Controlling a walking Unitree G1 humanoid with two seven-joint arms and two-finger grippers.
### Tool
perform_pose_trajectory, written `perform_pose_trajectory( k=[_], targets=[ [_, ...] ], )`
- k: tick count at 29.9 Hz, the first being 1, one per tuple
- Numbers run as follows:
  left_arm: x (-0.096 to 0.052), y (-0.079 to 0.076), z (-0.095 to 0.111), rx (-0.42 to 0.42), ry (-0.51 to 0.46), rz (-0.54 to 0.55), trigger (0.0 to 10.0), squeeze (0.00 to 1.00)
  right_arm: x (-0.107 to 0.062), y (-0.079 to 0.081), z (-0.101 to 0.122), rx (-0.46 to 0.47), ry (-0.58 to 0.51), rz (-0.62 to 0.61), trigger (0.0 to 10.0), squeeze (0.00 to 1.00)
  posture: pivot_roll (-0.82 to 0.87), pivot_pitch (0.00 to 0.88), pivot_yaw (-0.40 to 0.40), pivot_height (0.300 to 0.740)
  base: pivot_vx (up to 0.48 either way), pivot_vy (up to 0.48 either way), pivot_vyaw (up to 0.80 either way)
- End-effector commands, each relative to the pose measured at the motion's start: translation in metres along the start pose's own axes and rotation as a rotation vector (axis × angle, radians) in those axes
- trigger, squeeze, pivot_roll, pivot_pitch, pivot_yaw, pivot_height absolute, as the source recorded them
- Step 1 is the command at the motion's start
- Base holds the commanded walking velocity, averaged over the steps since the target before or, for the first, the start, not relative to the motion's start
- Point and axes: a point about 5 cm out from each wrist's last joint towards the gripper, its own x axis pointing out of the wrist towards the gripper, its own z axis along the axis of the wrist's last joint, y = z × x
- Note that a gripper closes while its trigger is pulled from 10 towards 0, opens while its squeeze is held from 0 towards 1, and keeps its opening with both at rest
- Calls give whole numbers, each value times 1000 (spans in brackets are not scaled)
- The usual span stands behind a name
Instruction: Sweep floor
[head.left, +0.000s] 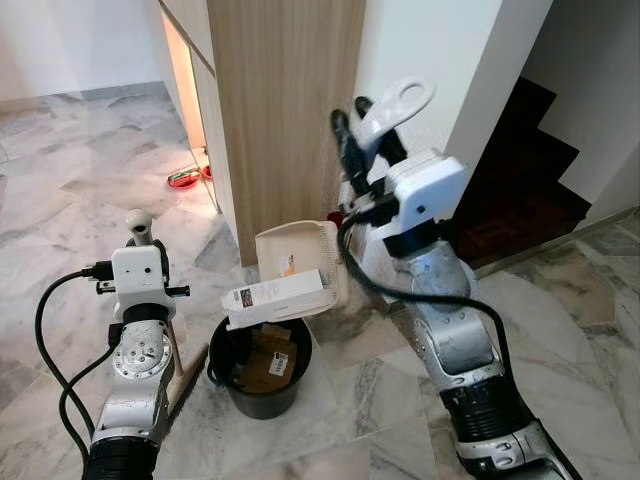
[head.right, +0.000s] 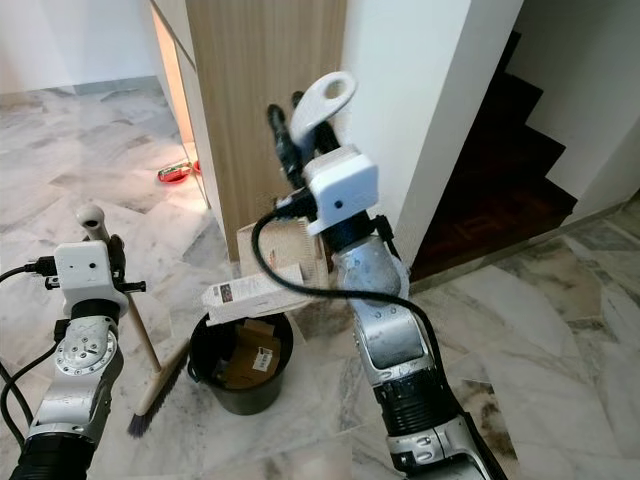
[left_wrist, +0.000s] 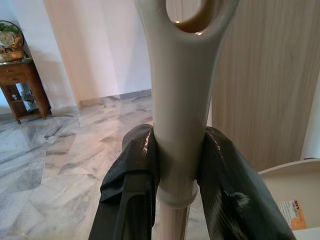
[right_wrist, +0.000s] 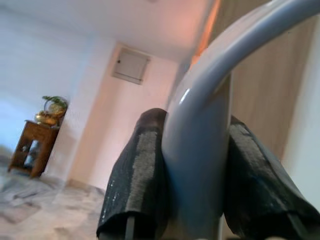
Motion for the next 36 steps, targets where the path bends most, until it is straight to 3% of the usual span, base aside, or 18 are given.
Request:
perform_pose_trajectory(
  k=[1,10,26,36],
  targets=[
    [3,-1,14,-1,-76,4,10000,0,4,1,21,-38,-104,31,10000,0,51,0,-64,740,0,0,0],
    [3,-1,14,-3,-78,2,10000,0,2,17,30,-82,-137,124,10000,0,51,0,-64,740,0,0,0],
    [3,-3,15,-7,-80,4,10000,0,1,52,45,-59,-197,255,10000,0,53,0,-69,740,0,0,0],
    [2,-3,15,-10,-79,4,10000,0,0,63,47,-82,-204,303,10000,0,52,0,-72,740,0,0,0]
  ],
)
